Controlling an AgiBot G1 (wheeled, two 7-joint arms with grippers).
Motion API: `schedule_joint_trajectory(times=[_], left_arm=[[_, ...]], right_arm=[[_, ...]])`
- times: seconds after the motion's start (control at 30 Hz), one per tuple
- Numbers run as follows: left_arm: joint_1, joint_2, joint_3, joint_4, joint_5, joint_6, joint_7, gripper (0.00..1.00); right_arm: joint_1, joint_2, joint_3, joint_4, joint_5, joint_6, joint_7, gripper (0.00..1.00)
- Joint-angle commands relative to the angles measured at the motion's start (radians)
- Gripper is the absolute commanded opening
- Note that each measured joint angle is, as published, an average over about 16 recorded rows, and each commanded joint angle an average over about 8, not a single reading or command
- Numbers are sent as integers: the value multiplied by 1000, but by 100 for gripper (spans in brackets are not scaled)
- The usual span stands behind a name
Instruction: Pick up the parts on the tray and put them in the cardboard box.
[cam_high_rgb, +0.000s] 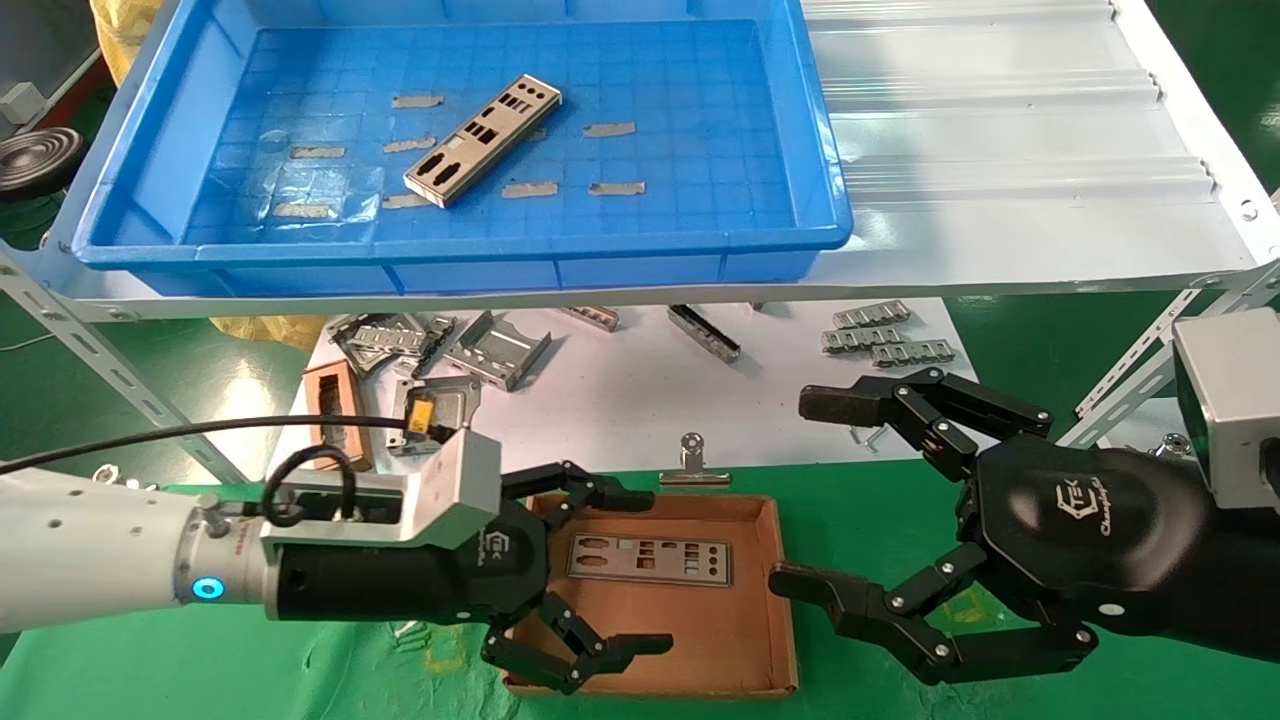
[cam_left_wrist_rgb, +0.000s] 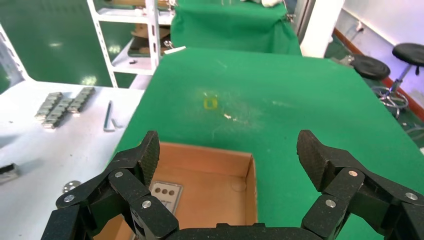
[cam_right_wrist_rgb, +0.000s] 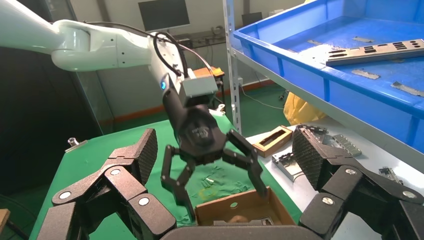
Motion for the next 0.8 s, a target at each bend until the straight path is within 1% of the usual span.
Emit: schedule_joint_trajectory(times=[0.03,0.8], left_arm=[[12,-16,-21,-21,-8,4,-15,100],[151,-199,-264,-266,-97,51,-185,100]], right_arm=[[0,0,0,0,0,0,0,100],[0,0,0,0,0,0,0,100]])
